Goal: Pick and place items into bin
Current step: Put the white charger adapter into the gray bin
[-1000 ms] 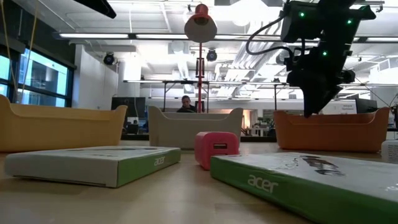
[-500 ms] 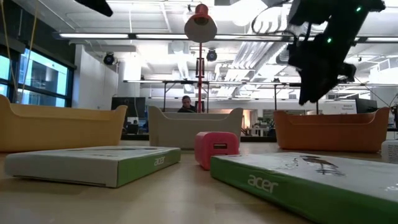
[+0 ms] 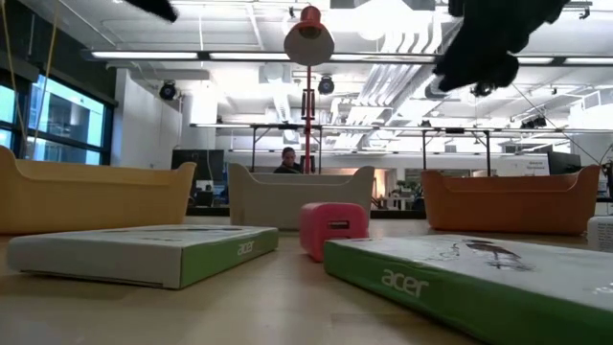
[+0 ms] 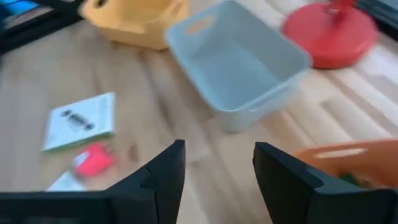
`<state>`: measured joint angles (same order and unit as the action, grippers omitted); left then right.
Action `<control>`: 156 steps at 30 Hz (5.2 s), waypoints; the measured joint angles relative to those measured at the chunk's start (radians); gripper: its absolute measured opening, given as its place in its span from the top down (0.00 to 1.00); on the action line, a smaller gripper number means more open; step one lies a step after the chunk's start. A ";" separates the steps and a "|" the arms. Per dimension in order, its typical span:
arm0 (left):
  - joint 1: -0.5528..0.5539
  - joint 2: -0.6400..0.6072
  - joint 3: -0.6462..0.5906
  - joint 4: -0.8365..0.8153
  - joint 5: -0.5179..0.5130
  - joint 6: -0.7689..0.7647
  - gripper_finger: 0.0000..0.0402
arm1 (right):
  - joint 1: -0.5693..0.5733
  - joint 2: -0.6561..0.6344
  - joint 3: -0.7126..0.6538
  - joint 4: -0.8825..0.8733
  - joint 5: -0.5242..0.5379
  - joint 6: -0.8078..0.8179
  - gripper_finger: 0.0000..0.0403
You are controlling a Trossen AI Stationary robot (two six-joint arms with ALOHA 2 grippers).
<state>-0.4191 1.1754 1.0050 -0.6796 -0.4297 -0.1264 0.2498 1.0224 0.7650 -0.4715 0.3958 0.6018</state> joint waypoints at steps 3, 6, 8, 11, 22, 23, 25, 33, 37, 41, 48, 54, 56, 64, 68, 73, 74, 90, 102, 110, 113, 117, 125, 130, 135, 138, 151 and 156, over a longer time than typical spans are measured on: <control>0.000 0.043 -0.002 0.022 0.000 0.025 0.46 | 0.056 0.014 0.000 0.012 -0.047 0.011 0.57; 0.000 0.080 -0.002 0.024 0.000 0.025 0.46 | 0.122 0.028 0.000 0.004 -0.105 0.059 0.58; 0.000 0.103 -0.002 0.028 0.000 0.025 0.46 | 0.176 0.034 0.000 -0.007 -0.141 0.096 0.59; 0.000 0.118 -0.002 0.030 0.000 0.025 0.46 | 0.260 0.054 0.000 -0.021 -0.153 0.159 0.59; 0.001 0.120 -0.002 0.025 -0.053 0.025 0.46 | 0.477 0.262 -0.002 0.008 -0.159 0.314 0.48; 0.001 0.120 -0.002 0.025 -0.053 0.025 0.46 | 0.483 0.283 -0.002 0.028 -0.154 0.316 0.45; 0.001 0.119 -0.002 0.025 -0.053 0.025 0.46 | 0.487 0.325 -0.002 0.061 -0.153 0.315 0.40; 0.001 0.119 -0.002 0.024 -0.060 0.017 0.46 | 0.483 0.455 -0.002 0.127 -0.223 0.333 0.27; 0.001 0.119 -0.002 0.024 -0.060 0.017 0.46 | 0.483 0.477 -0.002 0.135 -0.205 0.340 0.27; 0.001 0.119 -0.002 0.024 -0.059 0.017 0.46 | 0.483 0.489 -0.001 0.148 -0.155 0.320 0.27; 0.001 0.119 -0.002 0.024 -0.057 0.016 0.46 | 0.483 0.526 -0.001 0.183 -0.192 0.248 0.27; 0.000 0.119 -0.002 0.023 -0.057 0.006 0.46 | 0.482 0.543 0.001 0.166 -0.185 0.252 0.27; 0.000 0.119 -0.002 0.022 -0.057 0.006 0.46 | 0.480 0.545 -0.001 0.153 -0.177 0.247 0.27; 0.000 0.119 -0.002 0.017 -0.060 0.006 0.46 | 0.450 0.545 -0.001 0.135 -0.193 0.191 0.27; 0.000 0.119 -0.002 0.017 -0.060 0.006 0.46 | 0.444 0.545 -0.001 0.158 -0.228 0.127 0.27; 0.000 0.119 -0.002 0.018 -0.060 0.006 0.46 | 0.444 0.545 -0.001 0.162 -0.253 0.088 0.27; 0.000 0.119 -0.002 0.018 -0.060 0.006 0.46 | 0.444 0.545 -0.001 0.162 -0.254 0.085 0.27; 0.000 0.119 -0.002 0.011 -0.061 -0.010 0.46 | 0.425 0.633 0.030 0.139 -0.262 0.118 0.27; 0.000 0.119 -0.002 -0.002 -0.061 -0.011 0.46 | 0.345 0.634 0.048 0.128 -0.181 0.163 0.37; 0.000 0.119 -0.002 -0.002 -0.054 -0.010 0.46 | 0.264 0.634 0.048 0.128 -0.143 0.203 0.43; 0.000 0.119 -0.002 -0.002 -0.053 -0.010 0.46 | 0.227 0.634 0.048 0.125 -0.139 0.203 0.44; 0.000 0.119 -0.002 -0.002 -0.052 -0.010 0.46 | 0.169 0.634 0.048 0.125 -0.136 0.219 0.43; 0.000 0.119 -0.002 -0.002 -0.049 -0.011 0.46 | 0.069 0.633 0.048 0.172 -0.232 0.397 0.44; 0.000 0.119 -0.002 -0.002 -0.049 -0.011 0.46 | 0.041 0.633 0.048 0.245 -0.309 0.490 0.44; 0.000 0.119 -0.002 -0.003 -0.049 -0.011 0.46 | 0.031 0.625 0.048 0.276 -0.359 0.525 0.44; 0.000 0.119 -0.002 -0.006 -0.049 -0.010 0.46 | 0.031 0.607 0.048 0.275 -0.360 0.515 0.43; 0.000 0.119 -0.002 -0.034 -0.051 -0.009 0.46 | 0.018 0.591 0.047 0.258 -0.299 0.487 0.43; 0.000 0.118 -0.002 -0.034 -0.053 -0.009 0.46 | 0.018 0.566 0.047 0.276 -0.316 0.222 0.45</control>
<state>-0.4191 1.2938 1.0033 -0.7136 -0.4824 -0.1356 0.2676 1.5884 0.8124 -0.1953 0.0801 0.8236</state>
